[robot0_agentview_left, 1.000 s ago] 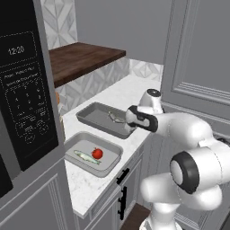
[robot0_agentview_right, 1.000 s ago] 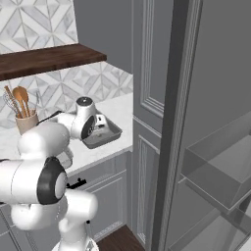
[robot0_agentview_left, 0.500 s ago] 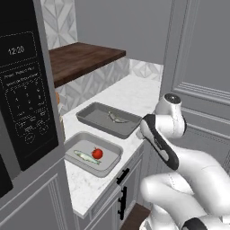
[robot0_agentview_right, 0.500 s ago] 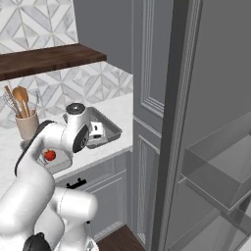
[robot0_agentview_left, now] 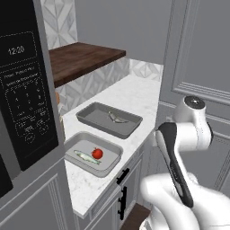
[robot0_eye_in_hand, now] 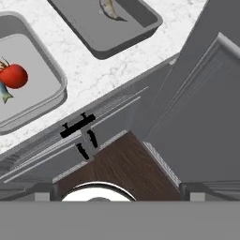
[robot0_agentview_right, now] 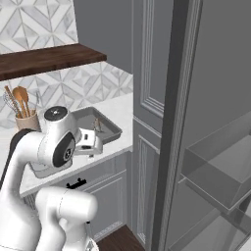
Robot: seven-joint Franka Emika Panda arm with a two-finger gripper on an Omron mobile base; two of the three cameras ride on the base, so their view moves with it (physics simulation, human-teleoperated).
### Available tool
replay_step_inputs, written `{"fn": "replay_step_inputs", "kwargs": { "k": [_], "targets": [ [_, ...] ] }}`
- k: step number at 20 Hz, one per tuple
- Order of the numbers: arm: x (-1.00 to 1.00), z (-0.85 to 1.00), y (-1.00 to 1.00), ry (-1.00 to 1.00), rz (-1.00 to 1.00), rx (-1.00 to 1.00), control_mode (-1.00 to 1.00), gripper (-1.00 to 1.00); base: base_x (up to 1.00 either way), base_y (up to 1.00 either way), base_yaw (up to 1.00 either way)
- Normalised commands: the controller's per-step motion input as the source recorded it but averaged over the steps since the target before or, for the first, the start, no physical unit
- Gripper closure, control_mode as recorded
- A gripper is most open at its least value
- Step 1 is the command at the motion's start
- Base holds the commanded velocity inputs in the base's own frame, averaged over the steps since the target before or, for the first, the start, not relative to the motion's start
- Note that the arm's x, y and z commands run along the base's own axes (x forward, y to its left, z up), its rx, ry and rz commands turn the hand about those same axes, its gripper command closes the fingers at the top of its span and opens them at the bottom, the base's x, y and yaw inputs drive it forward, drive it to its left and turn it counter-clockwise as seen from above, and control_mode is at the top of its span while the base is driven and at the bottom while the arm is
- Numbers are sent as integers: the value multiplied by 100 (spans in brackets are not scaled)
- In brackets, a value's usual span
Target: Place one tomato and one fish in each tupperware on the nearby counter, to pack two identical lunches.
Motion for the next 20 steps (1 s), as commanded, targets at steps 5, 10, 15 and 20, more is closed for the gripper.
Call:
{"fn": "replay_step_inputs", "kwargs": {
  "k": [5,10,15,20],
  "targets": [
    [-100,48,-2,-21,-7,0,-100,-100,0,0,0],
    [-76,57,0,-29,-2,0,-100,-100,0,0,0],
    [0,0,0,0,0,0,-100,-100,0,0,0],
    [0,0,0,0,0,0,100,-100,-61,9,1]
  ]
}}
